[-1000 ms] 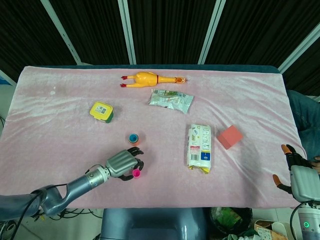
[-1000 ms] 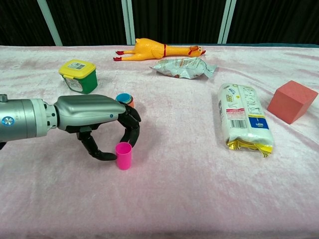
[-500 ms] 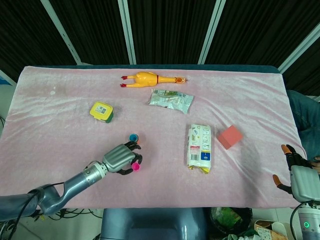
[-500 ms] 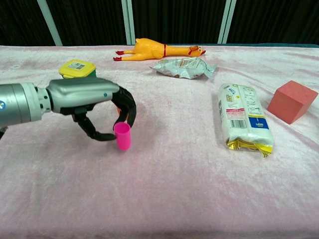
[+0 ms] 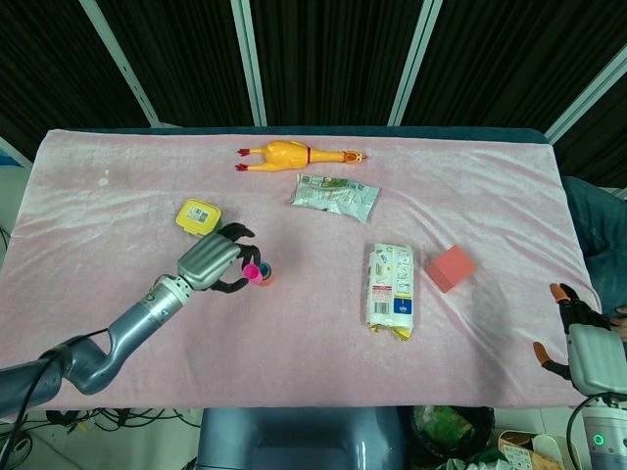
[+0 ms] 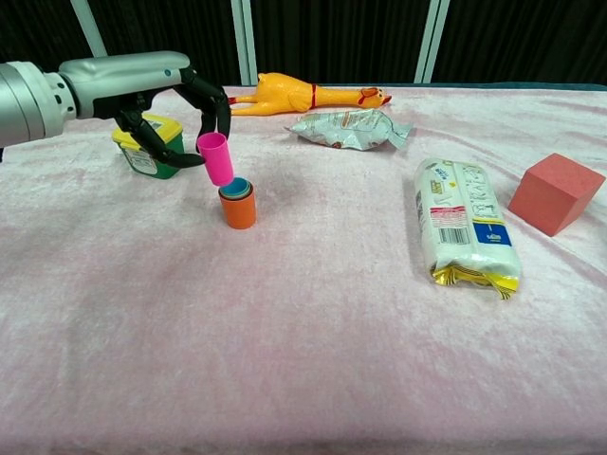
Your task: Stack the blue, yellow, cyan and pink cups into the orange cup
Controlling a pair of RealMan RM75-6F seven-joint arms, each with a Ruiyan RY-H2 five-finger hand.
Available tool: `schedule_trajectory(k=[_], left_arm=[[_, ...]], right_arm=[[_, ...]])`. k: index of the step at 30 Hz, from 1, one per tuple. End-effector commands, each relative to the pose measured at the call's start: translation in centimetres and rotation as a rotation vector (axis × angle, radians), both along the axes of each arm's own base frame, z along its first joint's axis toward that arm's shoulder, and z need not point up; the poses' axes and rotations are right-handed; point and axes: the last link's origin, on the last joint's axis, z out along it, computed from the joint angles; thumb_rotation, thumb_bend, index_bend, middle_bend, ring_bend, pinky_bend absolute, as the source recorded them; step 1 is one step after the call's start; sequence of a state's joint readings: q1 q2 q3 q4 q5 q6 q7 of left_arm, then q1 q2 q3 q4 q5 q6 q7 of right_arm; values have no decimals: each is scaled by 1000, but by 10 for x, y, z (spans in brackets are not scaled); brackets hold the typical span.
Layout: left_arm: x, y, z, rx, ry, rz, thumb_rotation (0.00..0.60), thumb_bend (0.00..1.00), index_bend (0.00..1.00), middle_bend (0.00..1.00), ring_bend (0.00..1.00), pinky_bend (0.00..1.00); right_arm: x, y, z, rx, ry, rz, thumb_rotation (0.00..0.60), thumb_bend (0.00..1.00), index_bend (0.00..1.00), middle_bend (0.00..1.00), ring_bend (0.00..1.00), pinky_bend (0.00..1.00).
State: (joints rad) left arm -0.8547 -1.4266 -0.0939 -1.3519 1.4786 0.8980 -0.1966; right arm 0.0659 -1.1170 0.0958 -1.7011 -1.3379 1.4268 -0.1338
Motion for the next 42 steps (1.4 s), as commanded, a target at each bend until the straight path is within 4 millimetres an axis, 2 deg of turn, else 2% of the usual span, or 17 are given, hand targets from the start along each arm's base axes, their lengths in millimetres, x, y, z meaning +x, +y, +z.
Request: schedule_trajectory(k=[1, 9, 26, 29, 31, 34, 37, 42], left_arm=[[-4, 8, -7, -5, 12, 36, 600, 378, 517, 543, 171, 145], [-8, 21, -22, -4, -8, 84, 600, 377, 513, 540, 171, 145], [-6, 25, -27, -6, -7, 71, 600, 357, 497, 528, 170, 145], [-8, 23, -29, -27, 11, 74, 600, 247, 423, 470, 148, 132], [-9, 22, -30, -49, 26, 79, 600, 120, 291, 346, 91, 99], [-11, 22, -27, -68, 43, 91, 600, 41, 122, 174, 11, 43], [-10, 23, -18, -37, 39, 82, 600, 37, 75, 107, 0, 22], [-10, 20, 8, 54, 17, 56, 600, 37, 75, 112, 0, 24]], right_arm=[[0, 0, 0, 2, 2, 0, 600, 236, 57, 64, 168, 228], [0, -1, 0, 1, 2, -3, 600, 236, 57, 64, 168, 228], [0, 0, 0, 2, 2, -1, 600, 236, 57, 64, 168, 228], [0, 0, -1, 2, 2, -1, 600, 236, 57, 64, 168, 228], [0, 0, 0, 1, 2, -1, 600, 236, 57, 64, 168, 228], [0, 0, 0, -2, 1, -4, 600, 236, 57, 64, 168, 228], [-1, 0, 0, -2, 0, -5, 600, 236, 57, 64, 168, 228], [-1, -1, 0, -2, -1, -4, 600, 236, 57, 64, 168, 228]])
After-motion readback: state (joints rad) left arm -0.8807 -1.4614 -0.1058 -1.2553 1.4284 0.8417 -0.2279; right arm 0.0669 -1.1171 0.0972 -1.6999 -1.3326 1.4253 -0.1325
